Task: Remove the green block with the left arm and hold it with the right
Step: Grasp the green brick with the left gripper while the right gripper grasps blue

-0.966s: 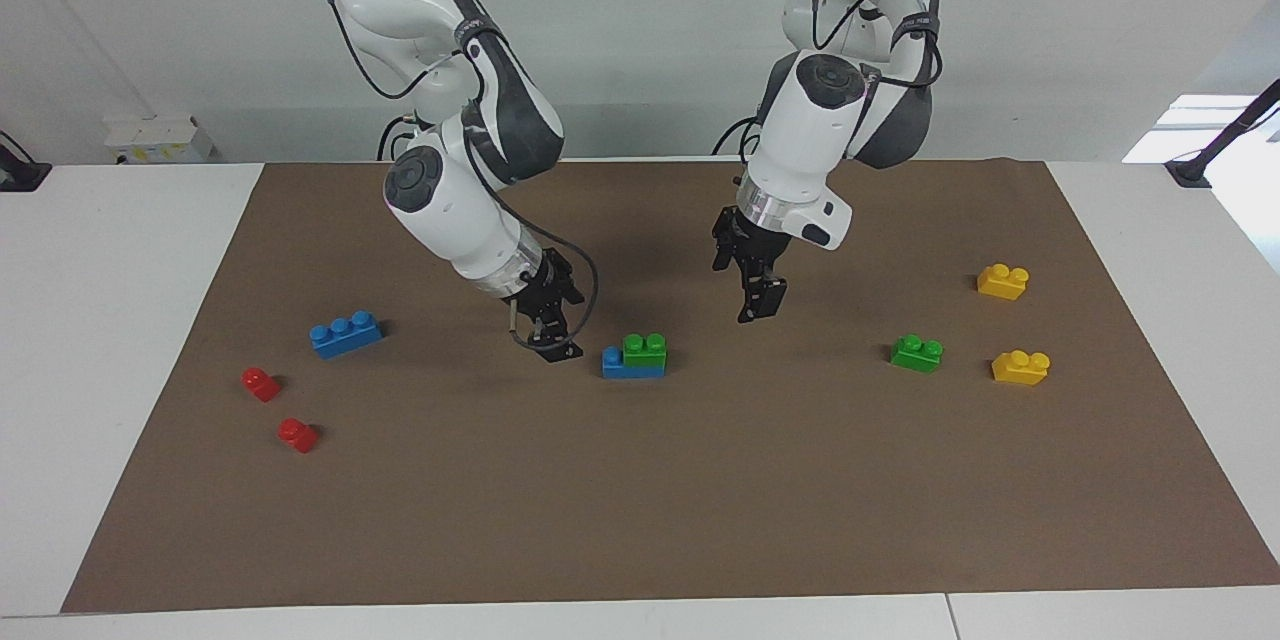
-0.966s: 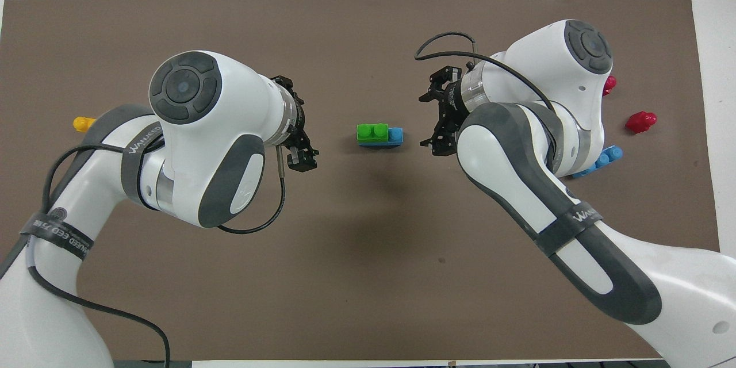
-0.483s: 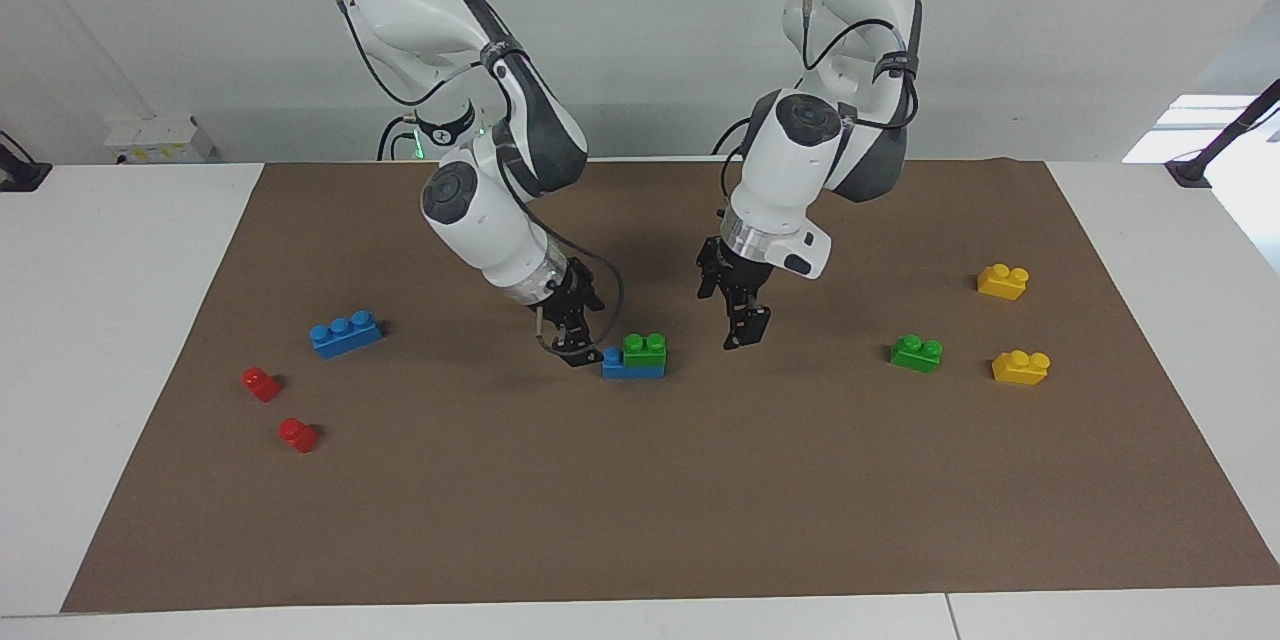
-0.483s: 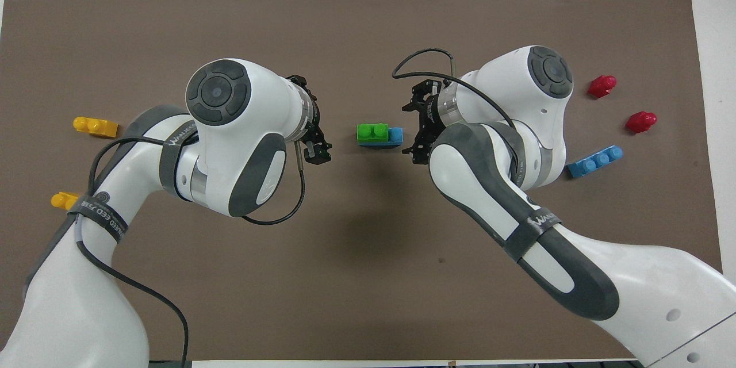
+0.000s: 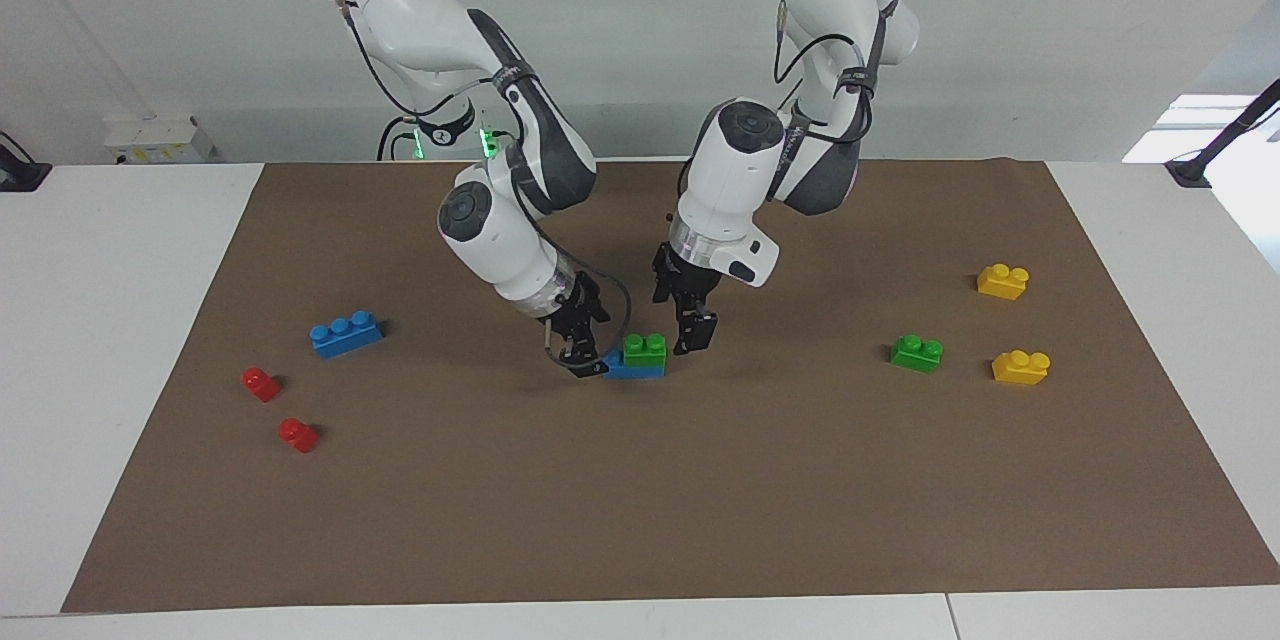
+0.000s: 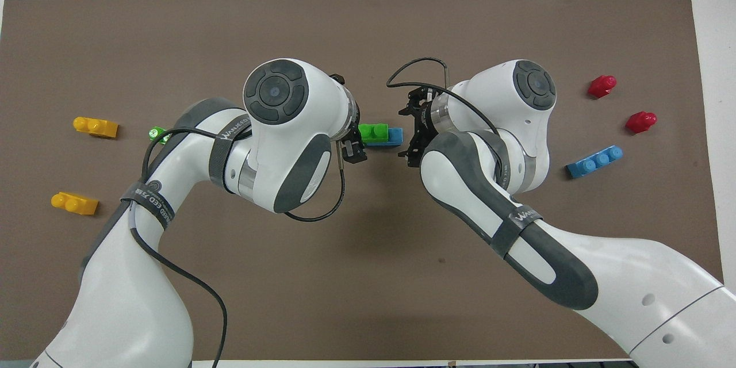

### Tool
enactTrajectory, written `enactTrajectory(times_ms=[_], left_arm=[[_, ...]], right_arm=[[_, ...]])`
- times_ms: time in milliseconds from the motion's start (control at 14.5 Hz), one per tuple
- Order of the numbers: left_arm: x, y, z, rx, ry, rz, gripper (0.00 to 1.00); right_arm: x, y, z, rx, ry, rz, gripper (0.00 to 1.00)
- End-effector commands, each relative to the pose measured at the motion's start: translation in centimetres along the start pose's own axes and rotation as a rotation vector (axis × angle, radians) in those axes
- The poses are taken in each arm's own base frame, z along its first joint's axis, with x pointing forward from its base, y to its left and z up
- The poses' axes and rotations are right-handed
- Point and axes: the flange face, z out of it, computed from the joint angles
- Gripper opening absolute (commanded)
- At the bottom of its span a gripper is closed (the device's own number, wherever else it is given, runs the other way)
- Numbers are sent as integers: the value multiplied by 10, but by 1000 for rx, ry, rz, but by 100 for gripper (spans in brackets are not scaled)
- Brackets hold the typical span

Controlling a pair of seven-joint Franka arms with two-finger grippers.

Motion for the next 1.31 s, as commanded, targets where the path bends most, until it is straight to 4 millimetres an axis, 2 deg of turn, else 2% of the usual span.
enactTrajectory(times_ms=[0,69,138,276,483,552,690,759,897,966,1034,1103,1172,1241], left_arm=[[-13,-3,16,27,18,-66,100],[-21,-6,21,30,22,-61,100],[-21,-7,22,25,35,-48,100],[-8,-4,27,35,105,-17,100],[10,-18,45,75,151,54,100],[18,-15,46,73,150,46,100],[20,-9,45,49,123,33,100],[23,1,43,24,100,16,100],[21,6,45,9,83,5,100],[16,8,42,7,56,-10,100],[15,6,47,9,56,-7,100],[14,5,50,10,56,-4,100],[12,6,50,-2,45,-3,100],[12,3,56,-3,47,6,100]], right_arm=[[-3,4,14,20,-21,24,92],[-3,5,18,25,-21,23,92],[-2,6,22,24,-20,25,92],[0,6,25,26,-20,26,92],[7,8,32,33,-14,33,91],[8,8,33,38,-15,33,91],[8,8,36,38,-15,34,91],[8,8,36,38,-15,32,90],[8,7,35,50,-16,29,77],[7,7,35,51,-17,28,65],[8,7,36,50,-16,30,44],[8,7,36,50,-17,31,20],[8,7,36,53,-17,30,0],[7,7,36,57,-18,30,0]])
